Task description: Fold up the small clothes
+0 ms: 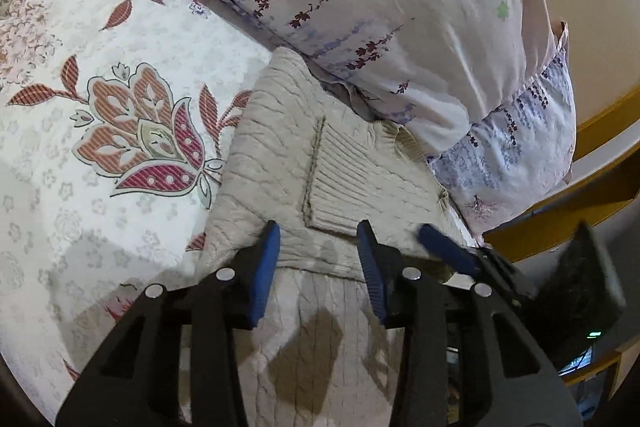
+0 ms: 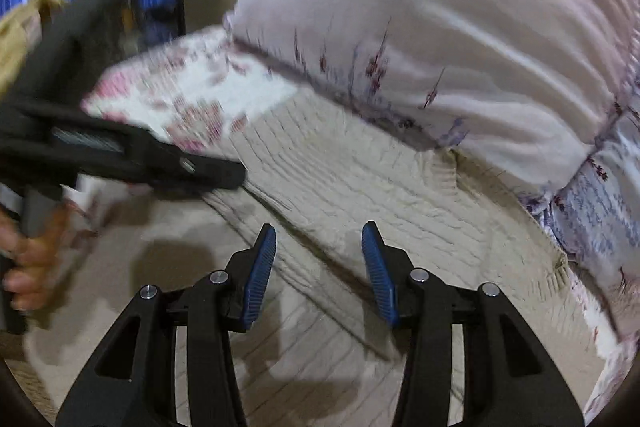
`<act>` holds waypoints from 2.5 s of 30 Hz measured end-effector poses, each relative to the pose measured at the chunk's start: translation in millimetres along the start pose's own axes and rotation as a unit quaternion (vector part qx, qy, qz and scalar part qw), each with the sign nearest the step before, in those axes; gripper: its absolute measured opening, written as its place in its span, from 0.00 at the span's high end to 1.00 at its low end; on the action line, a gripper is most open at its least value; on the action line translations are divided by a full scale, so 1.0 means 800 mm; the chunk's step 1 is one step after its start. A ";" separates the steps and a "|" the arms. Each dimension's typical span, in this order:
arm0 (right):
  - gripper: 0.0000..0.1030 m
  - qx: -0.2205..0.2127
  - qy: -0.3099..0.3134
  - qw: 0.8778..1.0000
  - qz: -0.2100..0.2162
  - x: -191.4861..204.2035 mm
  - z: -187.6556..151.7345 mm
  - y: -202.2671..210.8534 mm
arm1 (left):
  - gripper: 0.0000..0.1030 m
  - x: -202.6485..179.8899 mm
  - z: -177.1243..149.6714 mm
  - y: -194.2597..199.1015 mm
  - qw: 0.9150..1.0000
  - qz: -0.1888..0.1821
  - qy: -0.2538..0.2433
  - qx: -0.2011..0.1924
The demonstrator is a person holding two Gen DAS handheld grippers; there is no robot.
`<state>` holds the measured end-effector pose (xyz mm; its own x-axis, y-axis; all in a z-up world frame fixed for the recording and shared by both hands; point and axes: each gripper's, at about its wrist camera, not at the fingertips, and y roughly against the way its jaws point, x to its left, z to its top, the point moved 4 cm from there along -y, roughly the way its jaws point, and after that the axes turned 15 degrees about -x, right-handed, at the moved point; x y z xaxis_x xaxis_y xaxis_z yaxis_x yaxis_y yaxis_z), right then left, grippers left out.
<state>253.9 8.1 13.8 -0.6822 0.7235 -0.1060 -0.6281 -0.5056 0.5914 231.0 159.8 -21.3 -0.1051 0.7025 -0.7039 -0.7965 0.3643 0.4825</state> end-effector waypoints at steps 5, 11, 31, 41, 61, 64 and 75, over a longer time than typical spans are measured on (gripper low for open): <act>0.90 0.005 -0.044 0.999 -0.032 -0.022 -0.013 -0.005 | 0.63 0.000 -0.003 -0.001 1.000 0.002 -0.007 -0.002; 0.90 -0.095 -0.260 0.957 -0.083 -0.117 -0.018 0.086 | 0.63 0.001 -0.003 0.002 1.000 0.004 -0.016 -0.002; 0.88 -0.062 -0.604 0.786 -0.119 -0.268 -0.214 0.168 | 0.31 -0.024 -0.010 0.002 0.998 -0.020 -0.053 0.002; 0.93 -0.079 -0.513 0.832 -0.197 -0.247 -0.193 0.211 | 0.19 -0.032 -0.014 0.015 0.998 -0.028 -0.060 0.004; 0.50 -0.048 -0.509 0.842 -0.171 -0.207 -0.283 0.342 | 0.20 0.010 -0.079 0.135 0.995 -0.050 -0.079 0.020; 0.51 -0.047 -0.521 0.835 -0.172 -0.199 -0.308 0.365 | 0.21 0.015 -0.096 0.145 0.996 -0.058 -0.066 0.025; 0.76 -0.047 -0.548 0.830 -0.091 -0.150 -0.336 0.373 | 0.50 0.018 -0.141 0.172 0.994 -0.099 -0.032 0.038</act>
<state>48.0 -356.0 -11.8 0.1457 0.7587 0.6349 -0.7450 -0.3381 0.5750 52.7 151.3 -23.4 0.0884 0.6494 -0.7553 -0.7499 0.5425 0.3786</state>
